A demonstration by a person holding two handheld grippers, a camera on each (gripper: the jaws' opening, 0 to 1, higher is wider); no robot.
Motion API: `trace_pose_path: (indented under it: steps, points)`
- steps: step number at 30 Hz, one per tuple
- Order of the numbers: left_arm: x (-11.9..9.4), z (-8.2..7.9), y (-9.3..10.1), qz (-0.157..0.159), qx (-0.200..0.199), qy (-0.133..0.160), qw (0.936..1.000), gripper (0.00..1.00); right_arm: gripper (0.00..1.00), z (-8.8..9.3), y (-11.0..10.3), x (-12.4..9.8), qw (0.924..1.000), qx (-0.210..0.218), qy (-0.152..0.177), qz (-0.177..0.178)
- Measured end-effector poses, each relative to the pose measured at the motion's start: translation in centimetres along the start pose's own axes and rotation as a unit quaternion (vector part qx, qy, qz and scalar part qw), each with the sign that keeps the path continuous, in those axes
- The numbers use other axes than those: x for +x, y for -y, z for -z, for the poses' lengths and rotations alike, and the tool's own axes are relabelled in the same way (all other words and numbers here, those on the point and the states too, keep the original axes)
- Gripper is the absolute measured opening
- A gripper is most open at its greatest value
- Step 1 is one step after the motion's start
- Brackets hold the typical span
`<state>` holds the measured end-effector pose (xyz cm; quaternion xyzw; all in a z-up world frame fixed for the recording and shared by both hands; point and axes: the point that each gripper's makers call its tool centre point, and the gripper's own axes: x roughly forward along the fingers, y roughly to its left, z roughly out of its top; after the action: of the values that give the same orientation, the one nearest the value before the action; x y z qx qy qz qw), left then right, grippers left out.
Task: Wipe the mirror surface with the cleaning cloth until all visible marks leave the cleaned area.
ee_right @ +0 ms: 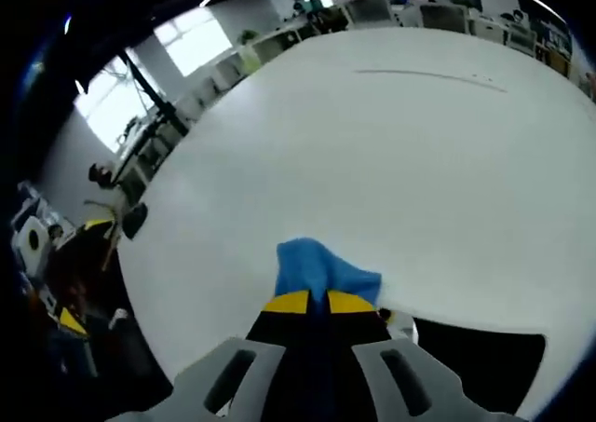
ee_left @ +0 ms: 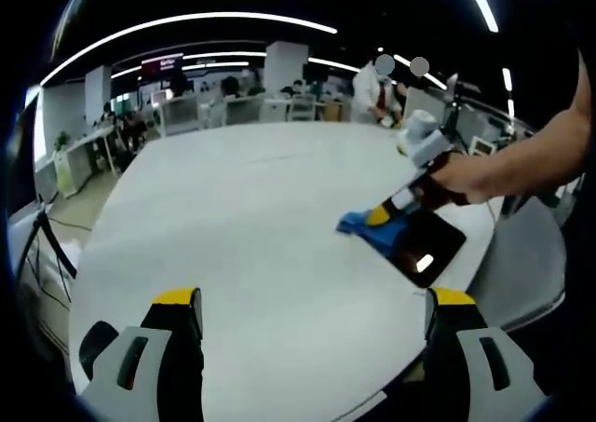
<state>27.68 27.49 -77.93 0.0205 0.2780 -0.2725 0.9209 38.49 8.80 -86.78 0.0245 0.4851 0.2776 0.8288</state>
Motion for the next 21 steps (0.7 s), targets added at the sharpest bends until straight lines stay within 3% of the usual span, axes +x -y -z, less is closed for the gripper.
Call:
trace_pose_path:
  steps: [21]
  points:
    - [0.23, -0.20, 0.76, 0.002, 0.004, 0.001, 1.0000, 1.00, 0.00, -0.04, -0.51, 0.18, 0.9999, 0.001, 0.010, -0.001]
